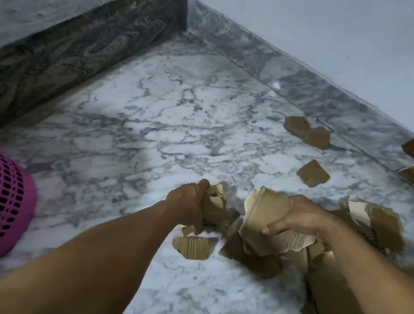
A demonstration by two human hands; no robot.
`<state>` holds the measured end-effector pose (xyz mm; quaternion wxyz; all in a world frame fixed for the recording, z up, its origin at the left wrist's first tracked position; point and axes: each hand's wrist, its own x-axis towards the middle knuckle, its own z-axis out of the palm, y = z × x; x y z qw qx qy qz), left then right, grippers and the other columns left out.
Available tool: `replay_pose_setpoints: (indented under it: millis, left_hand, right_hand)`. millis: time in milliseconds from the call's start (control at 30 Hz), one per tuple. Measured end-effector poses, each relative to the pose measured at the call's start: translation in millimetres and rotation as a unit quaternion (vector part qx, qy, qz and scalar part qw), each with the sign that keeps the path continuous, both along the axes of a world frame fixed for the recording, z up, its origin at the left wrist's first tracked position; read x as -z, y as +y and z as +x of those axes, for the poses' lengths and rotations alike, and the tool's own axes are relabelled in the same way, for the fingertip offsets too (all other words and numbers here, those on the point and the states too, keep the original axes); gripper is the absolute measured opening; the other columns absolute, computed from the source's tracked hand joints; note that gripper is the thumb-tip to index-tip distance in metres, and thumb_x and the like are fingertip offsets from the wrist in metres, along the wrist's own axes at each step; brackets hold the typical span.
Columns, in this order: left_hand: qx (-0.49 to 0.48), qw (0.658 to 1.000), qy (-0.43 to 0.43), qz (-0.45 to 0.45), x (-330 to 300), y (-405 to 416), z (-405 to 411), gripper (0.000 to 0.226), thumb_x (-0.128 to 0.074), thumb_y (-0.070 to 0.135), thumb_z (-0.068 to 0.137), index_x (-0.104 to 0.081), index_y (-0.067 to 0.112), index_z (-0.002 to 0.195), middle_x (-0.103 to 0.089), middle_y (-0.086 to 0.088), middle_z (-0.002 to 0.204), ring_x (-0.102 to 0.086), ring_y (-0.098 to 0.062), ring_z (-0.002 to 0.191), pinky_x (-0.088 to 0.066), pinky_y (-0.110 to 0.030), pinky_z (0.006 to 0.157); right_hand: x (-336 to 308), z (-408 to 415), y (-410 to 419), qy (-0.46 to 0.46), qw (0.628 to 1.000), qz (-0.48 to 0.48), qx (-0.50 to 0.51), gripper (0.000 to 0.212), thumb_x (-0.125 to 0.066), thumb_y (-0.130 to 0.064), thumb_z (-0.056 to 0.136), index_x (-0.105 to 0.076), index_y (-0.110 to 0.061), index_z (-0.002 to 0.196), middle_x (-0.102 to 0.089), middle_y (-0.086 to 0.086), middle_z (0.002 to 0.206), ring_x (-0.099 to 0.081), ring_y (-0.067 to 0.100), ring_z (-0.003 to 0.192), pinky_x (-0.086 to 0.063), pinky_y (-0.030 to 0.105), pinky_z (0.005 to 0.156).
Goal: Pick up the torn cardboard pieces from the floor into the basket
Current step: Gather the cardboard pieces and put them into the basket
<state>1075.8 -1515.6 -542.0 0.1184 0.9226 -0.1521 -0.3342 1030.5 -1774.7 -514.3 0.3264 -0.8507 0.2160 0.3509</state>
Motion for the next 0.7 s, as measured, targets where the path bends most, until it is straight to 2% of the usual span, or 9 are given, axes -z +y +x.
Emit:
replay_pose_setpoints:
  millis: [133, 200, 233, 333, 433, 467, 567, 700]
  left_hand:
    - [-0.004, 0.999, -0.036, 0.009, -47.8, 25.1, 14.1, 0.081, -0.086, 0.026, 0.055, -0.039, 0.020, 0.120, -0.062, -0.004, 0.108, -0.059, -0.024, 0.094, -0.050, -0.033, 0.070]
    - [-0.013, 0.999, -0.051, 0.011, -76.6, 38.8, 24.6, 0.079, -0.086, 0.026, 0.055, -0.040, 0.020, 0.119, -0.062, -0.004, 0.107, -0.057, -0.022, 0.090, -0.050, -0.034, 0.072]
    - [-0.023, 0.998, -0.057, 0.010, -93.2, 47.9, 30.4, 0.078, -0.086, 0.026, 0.055, -0.041, 0.020, 0.118, -0.062, -0.004, 0.106, -0.056, -0.022, 0.090, -0.051, -0.034, 0.073]
    - [-0.041, 0.997, -0.071, 0.010, -143.7, 77.0, 47.1, 0.080, -0.088, 0.026, 0.054, -0.042, 0.019, 0.119, -0.062, -0.004, 0.109, -0.059, -0.024, 0.098, -0.052, -0.035, 0.080]
    - [-0.053, 0.995, -0.089, 0.014, -197.6, 108.3, 58.3, 0.084, -0.090, 0.026, 0.054, -0.043, 0.019, 0.123, -0.059, -0.003, 0.114, -0.057, -0.024, 0.104, -0.050, -0.035, 0.087]
    - [-0.060, 0.994, -0.094, 0.014, -216.7, 120.1, 61.3, 0.083, -0.091, 0.026, 0.054, -0.045, 0.019, 0.122, -0.059, -0.003, 0.115, -0.057, -0.024, 0.105, -0.050, -0.035, 0.088]
    - [-0.084, 0.990, -0.114, 0.020, -277.5, 164.6, 65.2, 0.079, -0.091, 0.025, 0.054, -0.047, 0.020, 0.119, -0.058, -0.002, 0.115, -0.057, -0.023, 0.103, -0.050, -0.034, 0.088]
    - [-0.136, 0.978, -0.152, 0.039, -345.3, 240.1, 52.3, 0.081, -0.091, 0.026, 0.054, -0.048, 0.020, 0.122, -0.057, -0.001, 0.116, -0.055, -0.021, 0.102, -0.048, -0.032, 0.090]
  right_hand:
    - [-55.5, 21.9, 26.4, -0.015, 1.000, 0.018, 0.000, 0.063, -0.098, -0.035, 0.042, -0.071, -0.012, 0.095, -0.071, 0.003, 0.094, -0.066, 0.017, 0.089, -0.052, 0.028, 0.072]
    - [-83.8, 35.4, 42.1, -0.023, 0.999, 0.023, 0.002, 0.059, -0.098, -0.035, 0.044, -0.071, -0.012, 0.092, -0.072, 0.004, 0.091, -0.067, 0.019, 0.087, -0.053, 0.028, 0.070]
    - [-100.0, 42.4, 52.1, -0.027, 0.999, 0.032, 0.002, 0.060, -0.099, -0.034, 0.043, -0.071, -0.011, 0.091, -0.073, 0.006, 0.091, -0.069, 0.022, 0.089, -0.056, 0.031, 0.074]
    - [-148.1, 62.8, 85.4, -0.037, 0.997, 0.062, 0.011, 0.069, -0.100, -0.029, 0.038, -0.070, -0.007, 0.096, -0.075, 0.013, 0.095, -0.072, 0.030, 0.091, -0.058, 0.050, 0.086]
    - [-192.5, 84.1, 117.4, -0.068, 0.994, 0.080, -0.006, 0.093, -0.101, -0.035, 0.018, -0.070, -0.005, 0.099, -0.076, 0.017, 0.093, -0.074, 0.035, 0.087, -0.054, 0.064, 0.082]
    - [-205.8, 92.7, 127.9, -0.081, 0.993, 0.086, -0.016, 0.094, -0.101, -0.036, 0.018, -0.069, -0.004, 0.101, -0.076, 0.018, 0.092, -0.074, 0.036, 0.086, -0.054, 0.064, 0.081]
    - [-262.5, 102.2, 173.5, -0.100, 0.990, 0.087, -0.055, 0.086, -0.100, -0.032, 0.035, -0.066, -0.005, 0.110, -0.075, 0.020, 0.097, -0.073, 0.035, 0.089, -0.057, 0.056, 0.082]
    - [-328.2, 109.4, 249.0, -0.165, 0.977, 0.097, -0.092, 0.092, -0.101, -0.039, 0.029, -0.064, -0.006, 0.106, -0.074, 0.018, 0.099, -0.073, 0.036, 0.090, -0.055, 0.058, 0.084]
